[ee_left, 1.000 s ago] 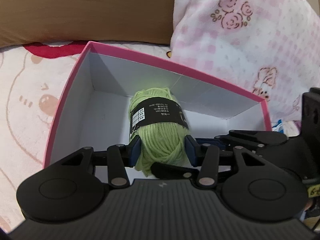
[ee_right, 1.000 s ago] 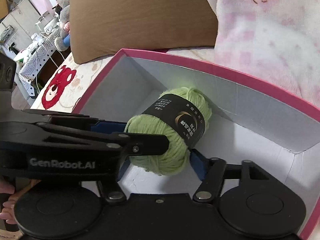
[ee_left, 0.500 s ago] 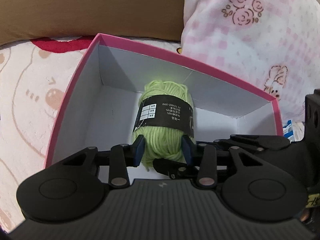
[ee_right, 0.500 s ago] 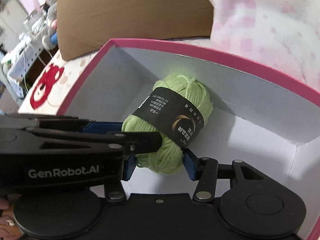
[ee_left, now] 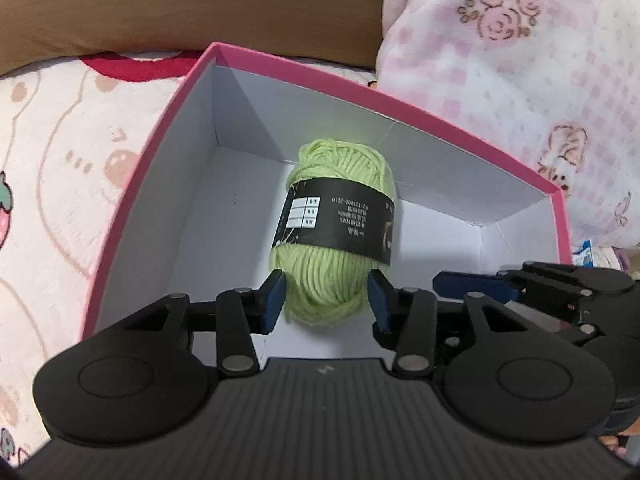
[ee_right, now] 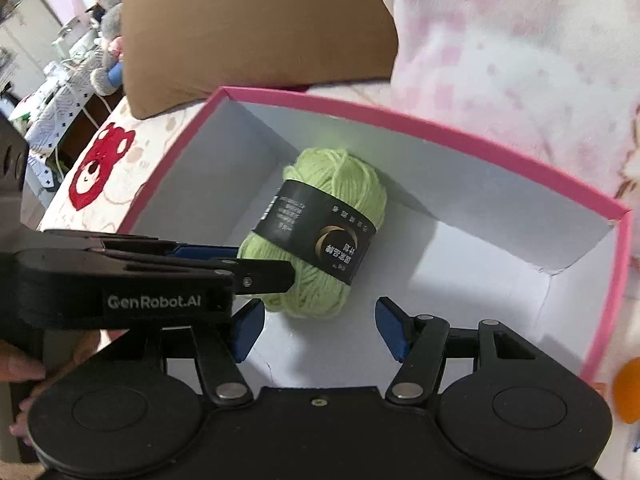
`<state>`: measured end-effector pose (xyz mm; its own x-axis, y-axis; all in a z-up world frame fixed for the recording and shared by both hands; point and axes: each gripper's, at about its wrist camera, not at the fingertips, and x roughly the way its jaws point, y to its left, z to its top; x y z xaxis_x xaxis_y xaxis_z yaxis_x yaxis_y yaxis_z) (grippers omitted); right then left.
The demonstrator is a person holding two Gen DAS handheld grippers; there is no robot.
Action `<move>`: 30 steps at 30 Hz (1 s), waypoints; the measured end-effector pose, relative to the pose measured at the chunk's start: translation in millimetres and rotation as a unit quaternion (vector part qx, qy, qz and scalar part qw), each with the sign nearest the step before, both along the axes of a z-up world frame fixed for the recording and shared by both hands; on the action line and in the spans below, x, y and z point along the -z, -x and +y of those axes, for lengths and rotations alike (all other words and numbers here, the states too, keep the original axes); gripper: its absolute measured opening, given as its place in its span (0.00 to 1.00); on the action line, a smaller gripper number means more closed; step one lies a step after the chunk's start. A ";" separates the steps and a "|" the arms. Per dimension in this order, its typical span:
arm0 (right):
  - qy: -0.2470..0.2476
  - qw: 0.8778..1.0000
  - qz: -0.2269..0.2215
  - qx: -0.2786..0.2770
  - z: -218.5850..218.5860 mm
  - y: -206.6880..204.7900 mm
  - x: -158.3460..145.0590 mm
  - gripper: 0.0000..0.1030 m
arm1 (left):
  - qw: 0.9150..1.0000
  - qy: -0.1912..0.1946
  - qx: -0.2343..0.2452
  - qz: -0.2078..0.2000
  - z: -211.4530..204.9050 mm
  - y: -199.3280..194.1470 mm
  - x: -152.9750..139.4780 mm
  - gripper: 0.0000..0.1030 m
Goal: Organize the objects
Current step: 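Lower the yarn into the pink box and open the left tool, then withdraw the left tool from the box toward the white soap bar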
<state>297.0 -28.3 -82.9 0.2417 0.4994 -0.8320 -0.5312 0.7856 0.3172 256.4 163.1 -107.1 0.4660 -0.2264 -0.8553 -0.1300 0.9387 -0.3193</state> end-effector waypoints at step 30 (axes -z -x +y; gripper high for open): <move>0.030 0.992 -0.124 0.008 -55.1 125.6 -120.9 0.82 | 0.995 -0.076 0.061 -0.032 -42.2 113.7 -152.6 0.78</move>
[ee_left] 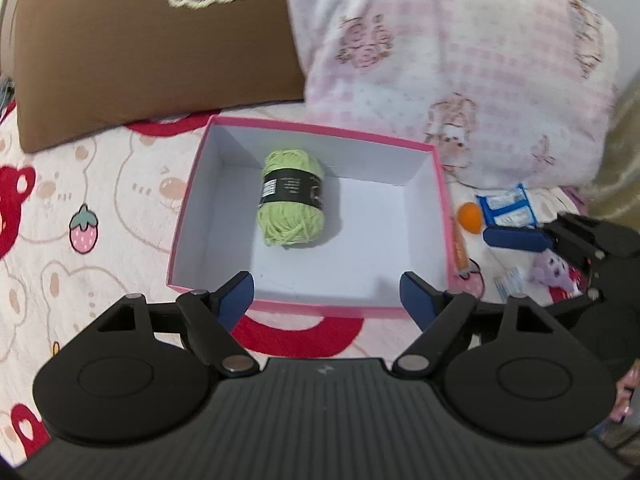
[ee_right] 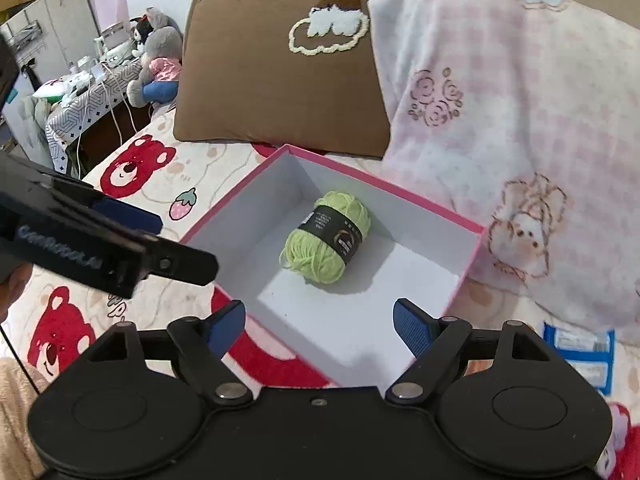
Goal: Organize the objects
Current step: 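Withdraw the left tool from the box toward the white soap bar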
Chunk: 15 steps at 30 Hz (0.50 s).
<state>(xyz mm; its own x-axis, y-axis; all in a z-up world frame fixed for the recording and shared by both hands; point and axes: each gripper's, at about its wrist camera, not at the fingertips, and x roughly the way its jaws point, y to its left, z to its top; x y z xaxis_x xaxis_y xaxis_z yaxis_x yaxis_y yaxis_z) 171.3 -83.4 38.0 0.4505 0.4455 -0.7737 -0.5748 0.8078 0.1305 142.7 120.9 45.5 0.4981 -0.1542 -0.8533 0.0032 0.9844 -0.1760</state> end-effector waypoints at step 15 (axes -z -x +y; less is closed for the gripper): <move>-0.003 0.999 0.024 0.032 -51.1 40.6 -18.2 0.82 | 0.998 -0.045 0.028 -0.046 -41.1 53.5 -17.2 0.80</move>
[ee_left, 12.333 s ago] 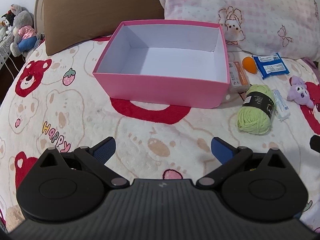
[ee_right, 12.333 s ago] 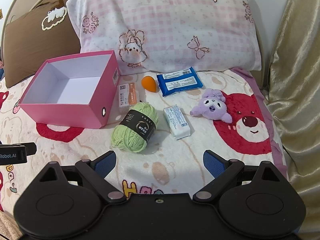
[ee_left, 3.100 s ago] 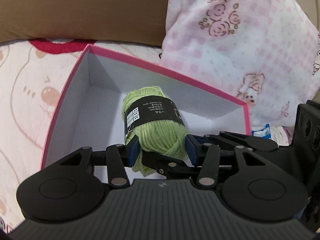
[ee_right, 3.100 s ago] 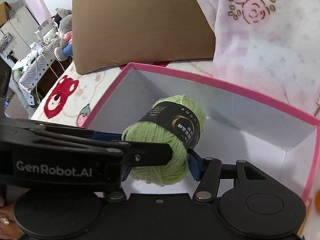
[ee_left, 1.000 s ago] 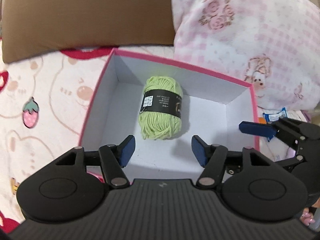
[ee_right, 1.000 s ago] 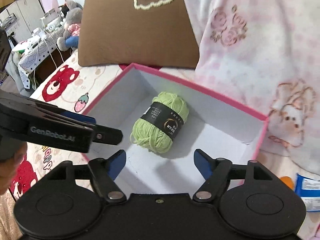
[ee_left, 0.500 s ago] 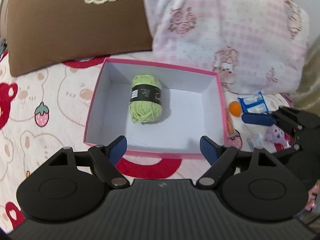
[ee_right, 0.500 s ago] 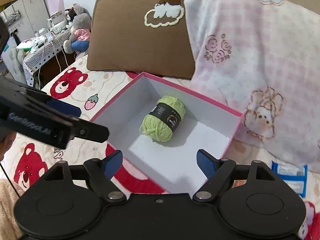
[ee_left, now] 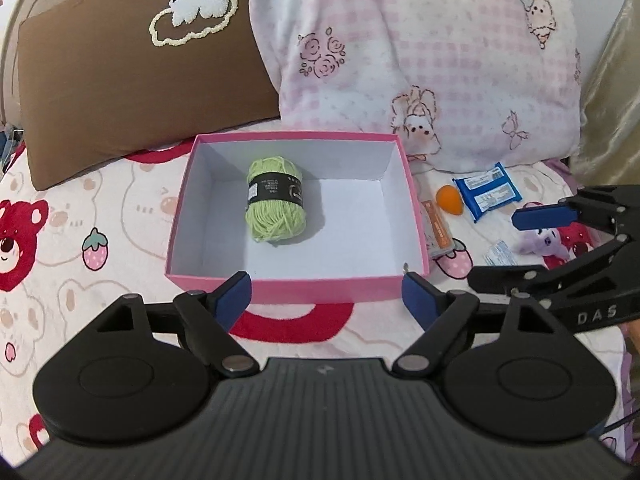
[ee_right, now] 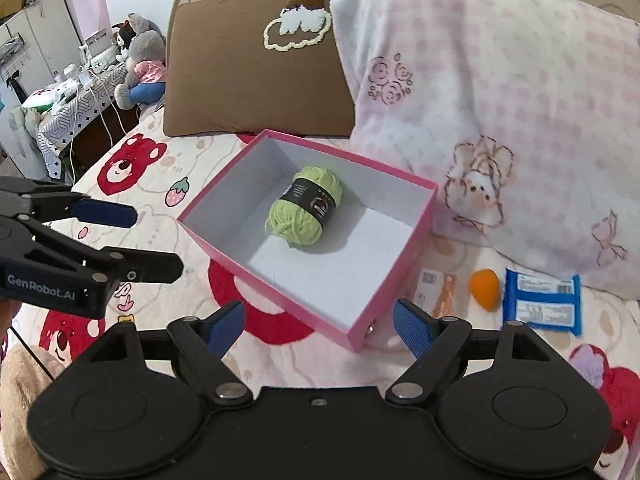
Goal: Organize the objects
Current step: 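Withdraw the left tool from the box toward the white soap bar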
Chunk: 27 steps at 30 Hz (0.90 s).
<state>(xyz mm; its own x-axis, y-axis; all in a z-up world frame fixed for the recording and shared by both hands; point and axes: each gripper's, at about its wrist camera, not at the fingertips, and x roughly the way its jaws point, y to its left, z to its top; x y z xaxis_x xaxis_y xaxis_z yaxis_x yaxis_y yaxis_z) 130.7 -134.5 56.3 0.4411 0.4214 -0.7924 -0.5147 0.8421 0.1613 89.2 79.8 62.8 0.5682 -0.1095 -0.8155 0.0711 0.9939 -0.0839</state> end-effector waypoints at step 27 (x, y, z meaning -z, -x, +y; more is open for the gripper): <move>0.056 0.998 -0.021 -0.024 -64.1 86.6 -21.7 0.83 | 0.994 0.025 0.109 0.001 -71.1 61.4 -10.8 0.92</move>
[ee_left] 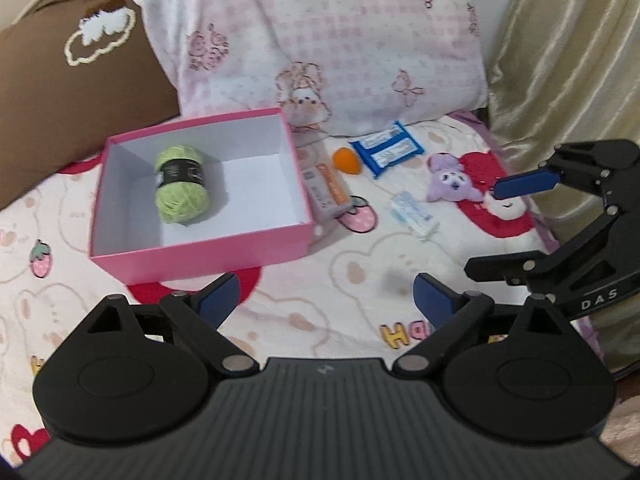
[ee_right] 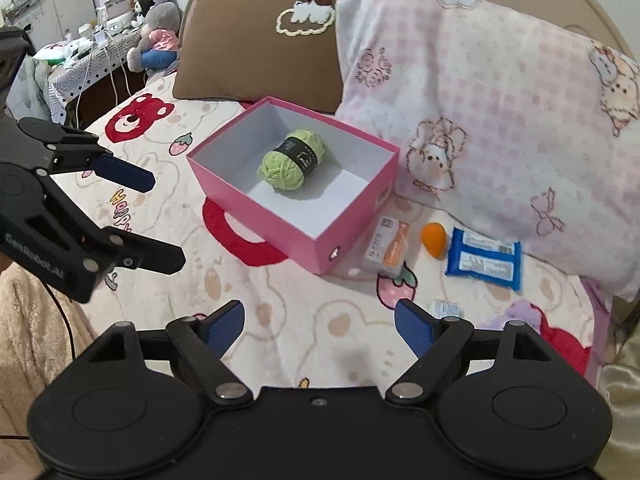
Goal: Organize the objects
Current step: 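Withdraw the left tool from the box toward the white soap bar, then lower the left tool onto the white soap bar and close on it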
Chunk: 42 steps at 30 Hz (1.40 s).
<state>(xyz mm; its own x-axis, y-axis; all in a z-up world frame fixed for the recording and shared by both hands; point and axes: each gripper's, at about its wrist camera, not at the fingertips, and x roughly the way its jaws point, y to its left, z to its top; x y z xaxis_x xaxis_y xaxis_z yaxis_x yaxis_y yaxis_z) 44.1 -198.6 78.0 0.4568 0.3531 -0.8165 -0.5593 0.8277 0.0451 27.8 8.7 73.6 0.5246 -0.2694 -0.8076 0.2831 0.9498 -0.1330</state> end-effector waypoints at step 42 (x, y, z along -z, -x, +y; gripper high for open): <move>-0.052 0.995 -0.007 0.082 -83.7 -36.2 146.9 0.85 | 0.997 0.056 0.048 0.006 -126.5 -94.5 121.5 0.98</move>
<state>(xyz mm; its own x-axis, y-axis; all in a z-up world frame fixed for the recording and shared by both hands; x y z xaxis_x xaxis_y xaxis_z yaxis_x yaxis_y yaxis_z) 80.3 -282.3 -68.9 0.5268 0.3552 -0.7723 -0.4181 0.8993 0.1284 122.3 -117.8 -47.9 0.4829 -0.4066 -0.7756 0.3703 0.8974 -0.2399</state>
